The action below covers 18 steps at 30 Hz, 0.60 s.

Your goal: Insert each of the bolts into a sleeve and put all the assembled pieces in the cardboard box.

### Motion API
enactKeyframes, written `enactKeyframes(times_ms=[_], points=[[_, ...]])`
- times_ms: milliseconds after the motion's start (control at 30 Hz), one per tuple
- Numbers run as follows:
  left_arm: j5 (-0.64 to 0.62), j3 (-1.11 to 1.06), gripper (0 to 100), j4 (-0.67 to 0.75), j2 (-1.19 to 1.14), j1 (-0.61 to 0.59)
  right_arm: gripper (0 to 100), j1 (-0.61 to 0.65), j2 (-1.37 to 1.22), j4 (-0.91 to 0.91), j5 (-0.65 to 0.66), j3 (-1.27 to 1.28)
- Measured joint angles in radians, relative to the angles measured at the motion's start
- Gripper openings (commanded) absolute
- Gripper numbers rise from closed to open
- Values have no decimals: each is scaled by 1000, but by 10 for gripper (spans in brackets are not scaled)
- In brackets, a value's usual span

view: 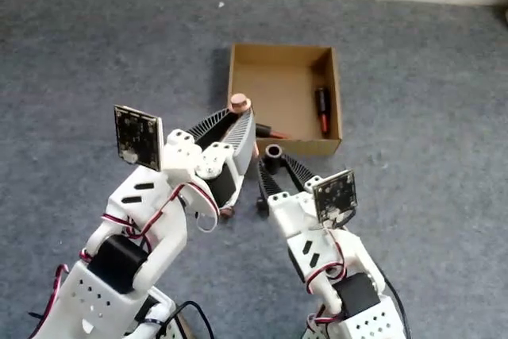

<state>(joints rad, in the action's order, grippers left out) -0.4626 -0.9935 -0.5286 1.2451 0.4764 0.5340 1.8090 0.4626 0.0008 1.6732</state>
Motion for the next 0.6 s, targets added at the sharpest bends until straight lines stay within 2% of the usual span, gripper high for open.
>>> enactKeyframes(times_ms=[167,367,600], points=[[0,-37,6,23,0,35,5,12,0,0,3,0],[2,-124,6,152,0,66,5,25,0,0,3,0],[72,-221,6,298,0,60,5,38,0,0,3,0]])
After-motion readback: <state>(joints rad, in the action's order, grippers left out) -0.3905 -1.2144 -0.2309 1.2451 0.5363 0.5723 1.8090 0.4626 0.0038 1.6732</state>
